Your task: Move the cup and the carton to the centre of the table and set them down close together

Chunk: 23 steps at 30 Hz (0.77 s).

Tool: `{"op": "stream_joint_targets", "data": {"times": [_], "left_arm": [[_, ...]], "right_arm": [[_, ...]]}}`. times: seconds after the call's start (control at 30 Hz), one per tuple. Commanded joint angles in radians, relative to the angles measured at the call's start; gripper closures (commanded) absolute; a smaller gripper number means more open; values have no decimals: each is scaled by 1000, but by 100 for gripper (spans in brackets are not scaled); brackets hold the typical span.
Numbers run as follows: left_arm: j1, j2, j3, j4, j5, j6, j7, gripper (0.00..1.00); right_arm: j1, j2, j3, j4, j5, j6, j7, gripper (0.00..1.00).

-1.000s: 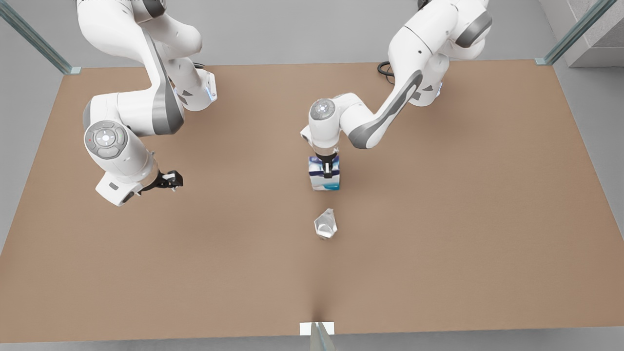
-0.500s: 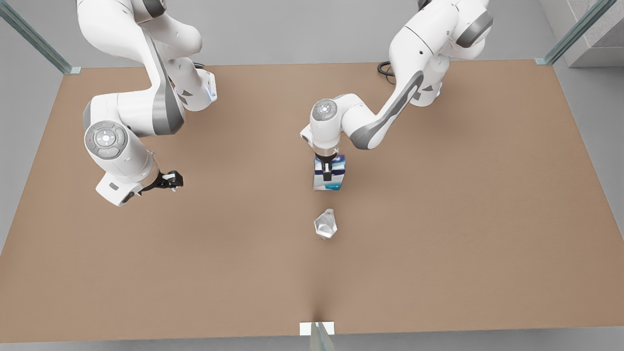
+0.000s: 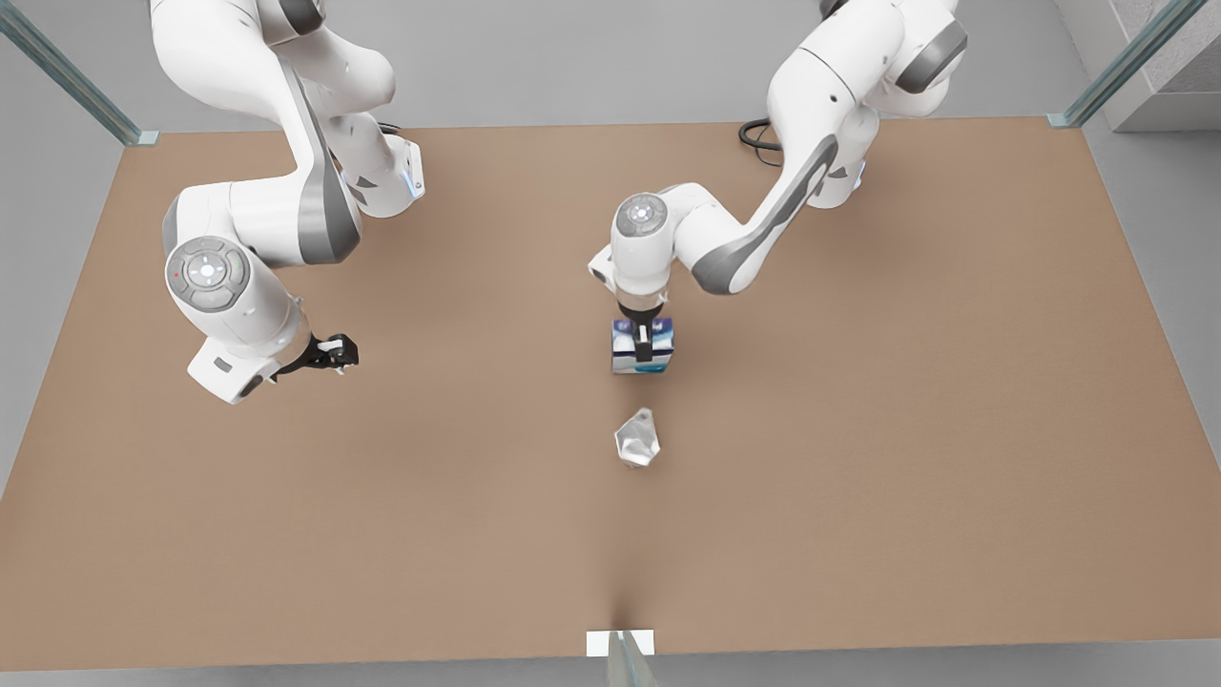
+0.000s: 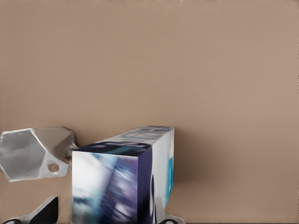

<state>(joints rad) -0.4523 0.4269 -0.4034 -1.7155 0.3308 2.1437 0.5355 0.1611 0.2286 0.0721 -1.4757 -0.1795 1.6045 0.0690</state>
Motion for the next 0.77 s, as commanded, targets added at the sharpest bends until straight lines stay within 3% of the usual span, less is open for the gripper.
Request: {"op": "stream_joint_targets", "data": {"times": [0.0, 0.13, 0.2, 0.27, 0.37, 0.43, 0.5, 0.57, 0.63, 0.73], "left_arm": [[0, 1, 0, 8, -19, -5, 0, 0], [4, -40, -2, 99, -64, -171, 1, 0], [38, -42, -6, 224, -95, -337, -12, 0], [139, -123, -3, 235, -150, -435, -279, 0], [411, -180, 20, 280, -133, -498, -636, 0], [414, -171, 170, 292, -141, -489, -798, 0], [253, -177, 470, 283, -223, -484, -796, 0], [260, -215, 509, 263, -245, -496, -717, 0], [366, -225, 509, 264, -332, -496, -531, 0], [356, -218, 540, 269, -332, -496, -542, 0]], "right_arm": [[0, 0, 0, 0, 0, 0, 0, 0], [0, 1, 0, 0, 0, 0, 0, 0], [0, 0, 0, 0, 0, 0, 0, 0], [0, -3, 0, 2, 0, -2, 0, 0], [0, -5, 0, 2, 0, -3, 2, 0], [-2, -3, 0, 0, 0, -3, 2, 0], [0, -3, 0, 0, 0, -2, 2, 0], [0, -3, 0, 0, 0, 0, 2, 0], [-2, -3, 0, 0, 0, -2, 2, 0], [-2, -2, 0, 0, 0, 0, 2, 0]]}}
